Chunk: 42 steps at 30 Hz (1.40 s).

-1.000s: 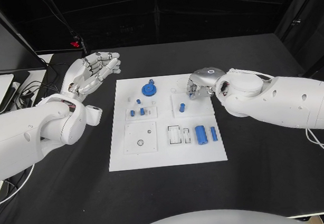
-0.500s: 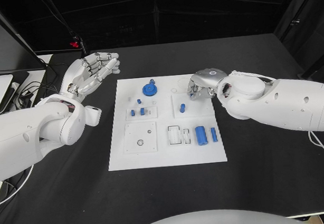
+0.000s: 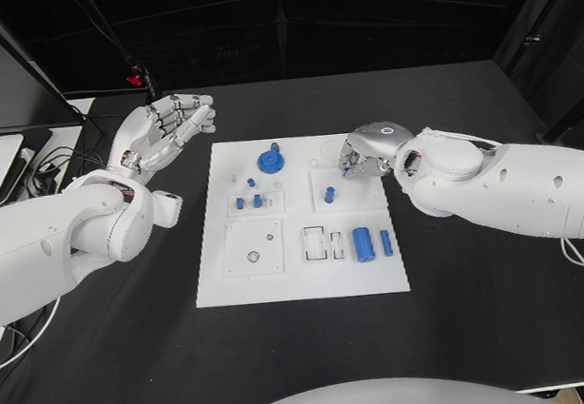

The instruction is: Assemble the parts on the task board

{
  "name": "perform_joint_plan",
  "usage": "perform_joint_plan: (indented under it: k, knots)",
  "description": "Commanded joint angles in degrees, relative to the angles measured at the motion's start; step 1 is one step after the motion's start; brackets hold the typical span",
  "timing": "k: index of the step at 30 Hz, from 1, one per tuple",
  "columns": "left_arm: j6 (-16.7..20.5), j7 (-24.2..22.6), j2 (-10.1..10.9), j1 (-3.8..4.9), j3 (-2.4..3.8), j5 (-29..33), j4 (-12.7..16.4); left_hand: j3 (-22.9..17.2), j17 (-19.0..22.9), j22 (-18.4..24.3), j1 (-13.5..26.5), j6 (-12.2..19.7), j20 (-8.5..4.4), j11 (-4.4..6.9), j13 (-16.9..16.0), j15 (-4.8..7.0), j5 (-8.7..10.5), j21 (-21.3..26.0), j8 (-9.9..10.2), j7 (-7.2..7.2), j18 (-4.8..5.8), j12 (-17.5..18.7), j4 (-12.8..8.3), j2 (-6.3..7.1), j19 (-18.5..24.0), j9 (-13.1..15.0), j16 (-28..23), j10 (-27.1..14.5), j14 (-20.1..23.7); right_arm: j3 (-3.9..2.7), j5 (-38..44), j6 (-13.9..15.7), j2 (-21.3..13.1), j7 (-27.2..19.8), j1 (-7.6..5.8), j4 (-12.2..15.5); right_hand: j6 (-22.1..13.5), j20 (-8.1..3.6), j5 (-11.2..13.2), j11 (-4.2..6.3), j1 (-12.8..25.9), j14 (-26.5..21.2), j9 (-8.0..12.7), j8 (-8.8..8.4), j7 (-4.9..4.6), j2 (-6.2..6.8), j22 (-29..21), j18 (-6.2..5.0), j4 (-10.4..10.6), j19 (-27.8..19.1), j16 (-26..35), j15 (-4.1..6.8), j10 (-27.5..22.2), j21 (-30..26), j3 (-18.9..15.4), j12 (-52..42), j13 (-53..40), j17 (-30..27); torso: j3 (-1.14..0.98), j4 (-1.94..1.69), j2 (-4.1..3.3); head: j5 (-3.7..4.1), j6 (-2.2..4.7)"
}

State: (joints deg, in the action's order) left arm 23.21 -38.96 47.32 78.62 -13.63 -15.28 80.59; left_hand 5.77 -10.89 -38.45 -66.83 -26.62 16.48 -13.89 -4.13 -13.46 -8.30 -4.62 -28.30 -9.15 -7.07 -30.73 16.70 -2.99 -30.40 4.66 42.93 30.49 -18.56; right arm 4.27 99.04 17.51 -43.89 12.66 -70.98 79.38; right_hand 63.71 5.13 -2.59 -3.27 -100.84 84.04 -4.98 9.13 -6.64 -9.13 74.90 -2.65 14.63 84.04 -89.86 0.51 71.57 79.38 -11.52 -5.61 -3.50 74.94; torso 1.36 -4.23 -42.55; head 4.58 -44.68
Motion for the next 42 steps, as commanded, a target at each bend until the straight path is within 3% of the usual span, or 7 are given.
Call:
perform_joint_plan:
  k: [1, 42]
  knots:
    - [-0.40, -1.61, 0.02, 0.08, 0.06, 0.20, 0.03, 0.39, 0.20, 0.10, -0.12, 0.38, 0.07, -0.04, 0.11, 0.10, -0.39, -0.27, -0.51, -7.11, 0.28, -0.44, -0.02, -0.48, -0.31, -0.10, 0.35, -0.56, 0.48, -0.10, 0.94, 1.90, -0.21, 0.02, -0.19, 0.23, 0.49, 0.30, -0.12, -0.13, -0.42, 5.96, -0.15, 0.20, 0.06, -0.03, 11.37, 0.36, -0.12, 2.29, -0.14, 0.01, 0.48, 0.28, 0.41, 0.31, 0.02, 15.06, -0.01, -0.01, -0.03, 0.02, -0.07]
    - [-0.18, -1.61, -0.21, 0.08, 0.06, 0.20, -0.55, 0.58, 0.40, 0.16, -0.27, 0.47, 0.07, -0.04, 0.14, 0.09, -0.58, -0.28, -0.69, -7.12, 0.27, -0.64, -0.03, -0.57, -0.34, -0.14, 0.53, -0.65, 0.53, -0.23, -1.12, 5.32, -3.68, -0.96, -0.27, 4.46, 1.05, 0.24, -0.12, -0.09, -0.34, 5.96, -0.20, 0.08, 0.11, 0.58, 11.43, 0.39, 0.14, 2.38, -0.14, 0.08, 1.11, 0.42, 0.47, 1.43, 0.04, 15.06, 0.02, -0.05, 0.01, 0.10, -0.11]
